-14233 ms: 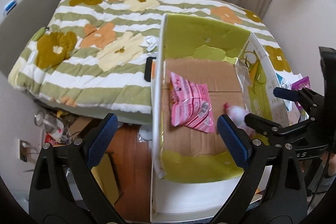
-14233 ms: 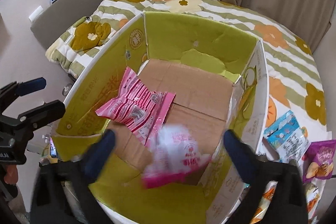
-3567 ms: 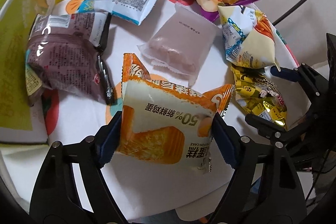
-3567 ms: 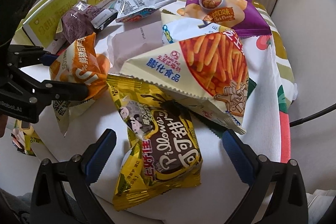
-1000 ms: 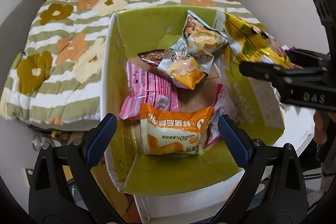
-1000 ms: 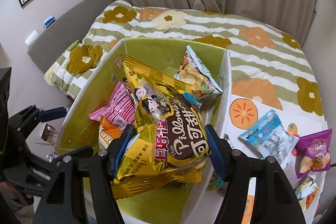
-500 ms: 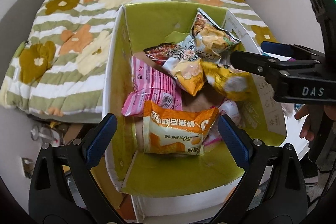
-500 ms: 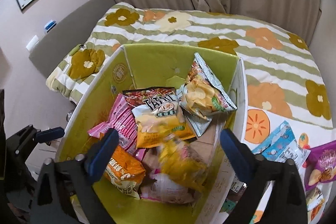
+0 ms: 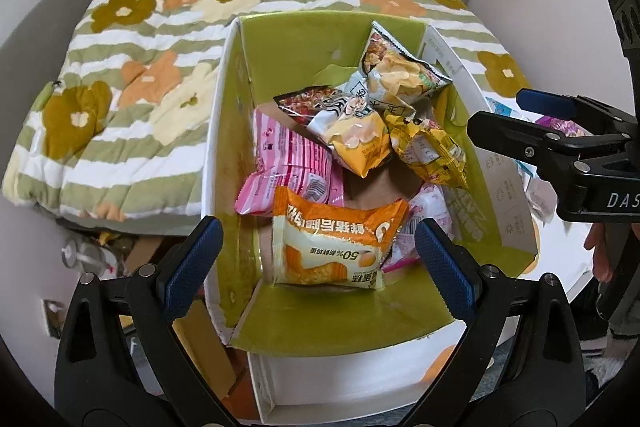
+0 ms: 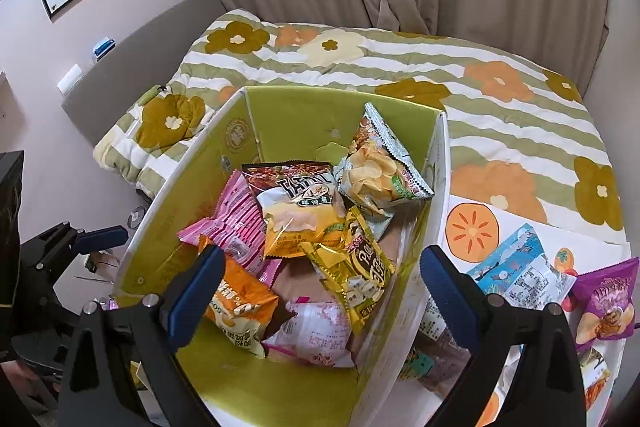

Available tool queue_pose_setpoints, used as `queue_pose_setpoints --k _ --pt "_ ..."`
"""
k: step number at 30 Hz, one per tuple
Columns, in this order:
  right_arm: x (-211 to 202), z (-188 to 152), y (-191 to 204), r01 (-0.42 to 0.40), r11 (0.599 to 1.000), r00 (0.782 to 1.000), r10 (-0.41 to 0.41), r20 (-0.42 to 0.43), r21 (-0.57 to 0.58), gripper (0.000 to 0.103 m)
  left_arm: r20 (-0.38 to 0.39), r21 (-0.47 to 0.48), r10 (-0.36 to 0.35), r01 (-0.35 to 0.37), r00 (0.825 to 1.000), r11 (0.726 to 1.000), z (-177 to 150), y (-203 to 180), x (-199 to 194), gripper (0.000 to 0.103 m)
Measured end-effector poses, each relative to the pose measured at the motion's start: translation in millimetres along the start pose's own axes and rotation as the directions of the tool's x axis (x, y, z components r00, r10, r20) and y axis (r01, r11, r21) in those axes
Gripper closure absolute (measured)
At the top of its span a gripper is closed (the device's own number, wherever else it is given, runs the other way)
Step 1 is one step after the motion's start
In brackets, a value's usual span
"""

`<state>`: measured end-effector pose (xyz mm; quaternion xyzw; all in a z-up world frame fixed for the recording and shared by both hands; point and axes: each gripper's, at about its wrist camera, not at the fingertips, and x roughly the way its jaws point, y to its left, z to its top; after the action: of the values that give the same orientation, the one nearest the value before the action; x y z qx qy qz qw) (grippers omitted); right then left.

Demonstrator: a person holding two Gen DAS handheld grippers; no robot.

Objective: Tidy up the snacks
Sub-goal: 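Move both tools back toward the snack pile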

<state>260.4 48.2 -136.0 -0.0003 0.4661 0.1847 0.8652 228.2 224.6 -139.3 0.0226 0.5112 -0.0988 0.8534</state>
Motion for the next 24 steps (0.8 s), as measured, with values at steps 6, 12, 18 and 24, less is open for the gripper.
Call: queue_pose_setpoints --k 6,12,18,24 --pt "-10 -2 4 0.019 1.000 1.000 -0.019 0.004 0.013 0.006 -0.002 0.018 -0.007 0.007 1.000 1.000 0 -5 -4 0.007" --pt "-29 -7 -1 0.020 0.999 0.999 -0.021 0.037 0.031 0.006 0.011 0.015 -0.008 0.007 1.000 1.000 -1 -20 -13 0.007" --pt "-61 -21 -24 0.028 0.999 0.994 -0.032 0.101 0.041 0.002 0.053 0.025 -0.003 0.002 0.999 1.000 -1 -62 -25 0.007" --pt "-98 -45 -74 0.057 0.997 0.989 -0.064 0.137 0.052 0.001 0.073 0.027 -0.061 0.059 0.996 0.998 1 -129 -25 0.007"
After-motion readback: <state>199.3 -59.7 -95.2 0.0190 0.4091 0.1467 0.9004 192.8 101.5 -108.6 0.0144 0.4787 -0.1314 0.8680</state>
